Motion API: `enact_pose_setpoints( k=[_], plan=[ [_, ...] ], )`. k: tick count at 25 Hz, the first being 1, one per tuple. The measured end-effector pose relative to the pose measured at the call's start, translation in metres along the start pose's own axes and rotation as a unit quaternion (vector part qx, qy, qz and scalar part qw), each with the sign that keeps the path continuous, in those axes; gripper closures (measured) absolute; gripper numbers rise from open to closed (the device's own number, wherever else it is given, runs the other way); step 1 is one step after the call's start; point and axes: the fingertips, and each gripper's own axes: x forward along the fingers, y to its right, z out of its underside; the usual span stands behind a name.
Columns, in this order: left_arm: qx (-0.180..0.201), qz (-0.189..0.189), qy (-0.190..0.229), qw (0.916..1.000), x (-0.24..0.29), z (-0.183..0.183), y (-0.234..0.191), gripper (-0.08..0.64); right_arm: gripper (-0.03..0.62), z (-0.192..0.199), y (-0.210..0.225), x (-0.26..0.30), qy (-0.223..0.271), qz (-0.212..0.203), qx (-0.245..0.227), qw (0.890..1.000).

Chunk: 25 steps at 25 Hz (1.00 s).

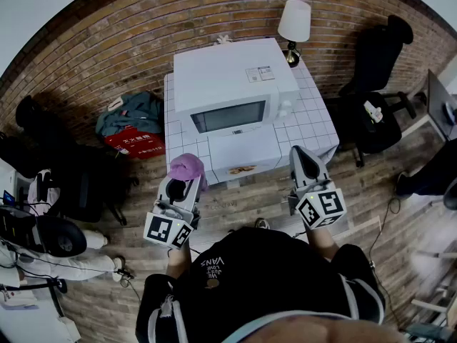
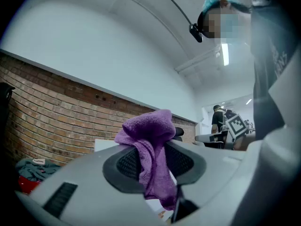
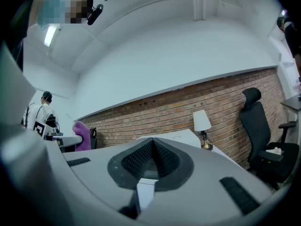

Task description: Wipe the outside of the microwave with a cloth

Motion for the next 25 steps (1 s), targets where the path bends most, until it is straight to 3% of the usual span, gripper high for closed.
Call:
enact_pose_setpoints(
  k=[14,25],
  plan=[
    [-0.005,-0.065,0.005,0.9978,0.031,0.014,0.013,0.426,0.595,-0.003,0.047,0.015,-0.006,-0.062,0.012,0.998],
    [-0.001,-0.069,0.010,0.9976,0.058,0.006,-0.055,0.426,0.595,-0.001,0.048,0.074,-0.003,-0.046,0.021,0.999]
  ],
)
